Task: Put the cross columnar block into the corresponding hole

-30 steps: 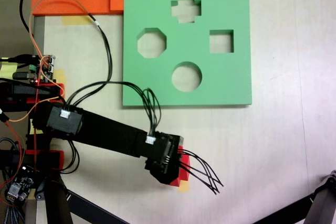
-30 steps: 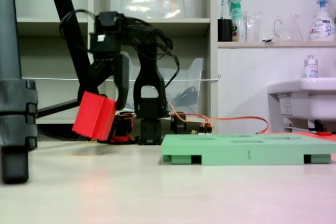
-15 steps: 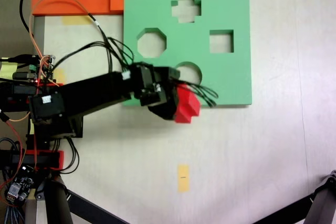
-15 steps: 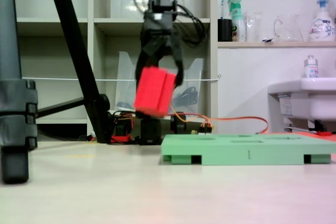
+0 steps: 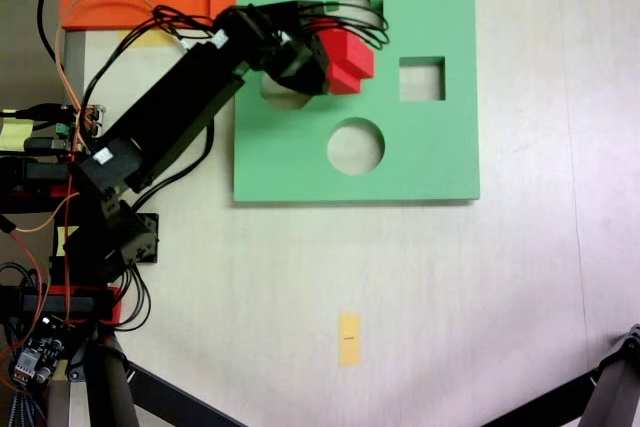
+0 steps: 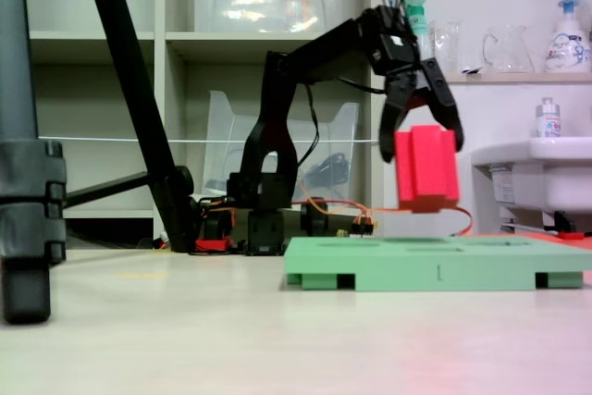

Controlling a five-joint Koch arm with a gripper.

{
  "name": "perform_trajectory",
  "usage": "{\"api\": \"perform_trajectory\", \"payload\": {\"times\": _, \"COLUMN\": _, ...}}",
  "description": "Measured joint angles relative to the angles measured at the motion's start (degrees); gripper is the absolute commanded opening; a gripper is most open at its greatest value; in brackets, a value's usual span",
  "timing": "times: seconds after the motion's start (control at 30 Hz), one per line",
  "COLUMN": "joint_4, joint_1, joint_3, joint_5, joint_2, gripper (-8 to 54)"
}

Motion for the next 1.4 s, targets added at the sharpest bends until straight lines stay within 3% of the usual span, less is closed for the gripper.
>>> {"api": "perform_trajectory", "payload": {"times": 0.4, "joint_4": -6.77, "joint_1": -5.71, "joint_3": -6.59, "joint_5": 4.48, "joint_2": -9.32, "gripper": 9.9}}
{"api": "perform_trajectory", "payload": {"times": 0.87, "joint_4": -7.29, "joint_1": -5.8, "joint_3": -6.94, "joint_5": 4.48, "joint_2": -9.58, "gripper": 10.5}}
{"api": "perform_trajectory", "payload": {"times": 1.4, "joint_4": -9.05, "joint_1": -5.36, "joint_3": -7.21, "joint_5": 4.39, "joint_2": -16.79, "gripper": 12.0}}
